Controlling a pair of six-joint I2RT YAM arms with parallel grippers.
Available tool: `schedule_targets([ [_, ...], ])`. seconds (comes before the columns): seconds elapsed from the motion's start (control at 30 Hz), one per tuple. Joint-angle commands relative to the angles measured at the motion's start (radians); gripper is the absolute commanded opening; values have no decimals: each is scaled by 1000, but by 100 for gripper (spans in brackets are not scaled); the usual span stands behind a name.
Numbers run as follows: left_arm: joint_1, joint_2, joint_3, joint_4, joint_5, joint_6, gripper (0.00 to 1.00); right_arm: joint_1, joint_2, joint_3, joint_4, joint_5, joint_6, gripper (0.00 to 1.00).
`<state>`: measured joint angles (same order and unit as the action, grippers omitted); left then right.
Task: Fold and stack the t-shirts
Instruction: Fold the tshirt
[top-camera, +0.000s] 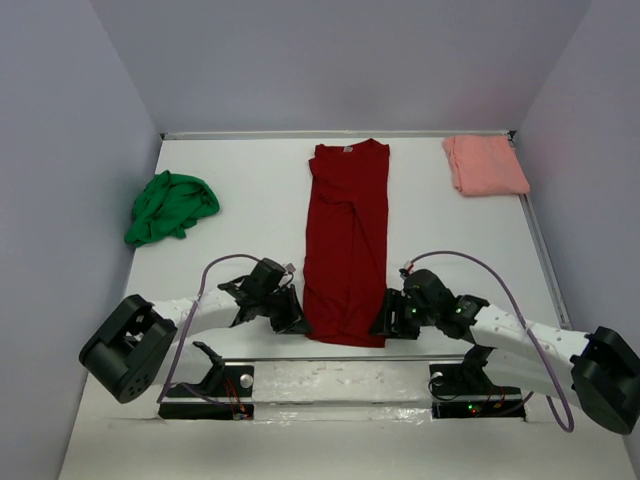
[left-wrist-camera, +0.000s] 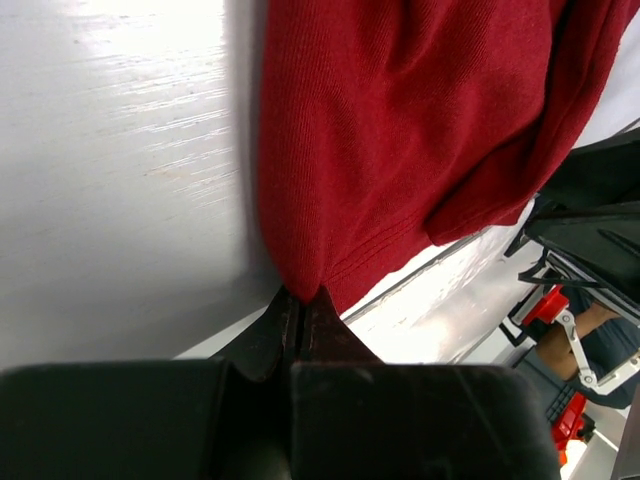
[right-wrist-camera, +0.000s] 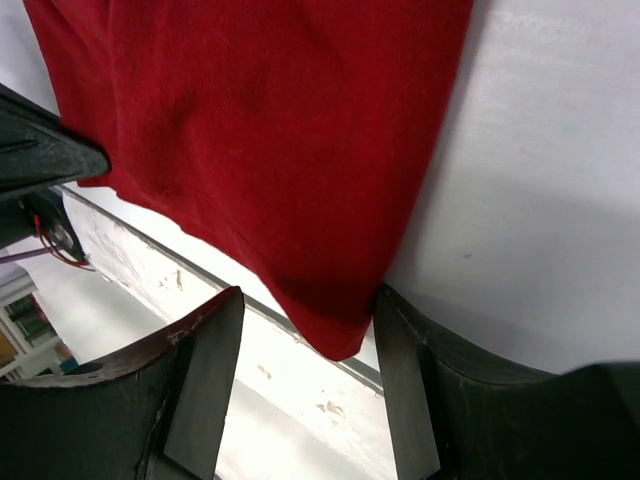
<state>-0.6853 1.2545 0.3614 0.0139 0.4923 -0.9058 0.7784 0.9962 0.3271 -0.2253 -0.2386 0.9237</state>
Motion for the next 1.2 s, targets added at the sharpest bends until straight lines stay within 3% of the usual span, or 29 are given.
schedule_targets([
  [0.0, -3, 31, 17, -22, -11, 33, 0, 68, -47, -17, -77, 65, 67, 61],
  [0.13, -3, 51, 30, -22, -9, 44, 0, 99, -80, 1, -132, 133, 107, 60],
  [0.3, -3, 72, 36, -22, -4, 51, 0, 148, -19, 32, -141, 182, 132, 49],
  [0.63, -3, 66, 25, -22, 0, 58, 0, 170, 82, 66, -62, 194, 141, 47],
  [0.67, -3, 66, 25, -22, 0, 58, 0, 179, 84, 67, -62, 196, 141, 46],
  [0.73, -3, 68, 22, -22, 2, 59, 0, 179, 82, 70, -69, 202, 142, 30],
  [0.8, -3, 68, 22, -22, 2, 59, 0, 179, 70, 69, -78, 209, 153, 0],
  [0.97, -3, 54, 28, -29, -11, 59, 0, 199, 76, 78, -111, 248, 170, 0],
  [1.17, -3, -39, 63, -150, -95, 62, 0, 232, 111, 115, -163, 321, 188, 0],
])
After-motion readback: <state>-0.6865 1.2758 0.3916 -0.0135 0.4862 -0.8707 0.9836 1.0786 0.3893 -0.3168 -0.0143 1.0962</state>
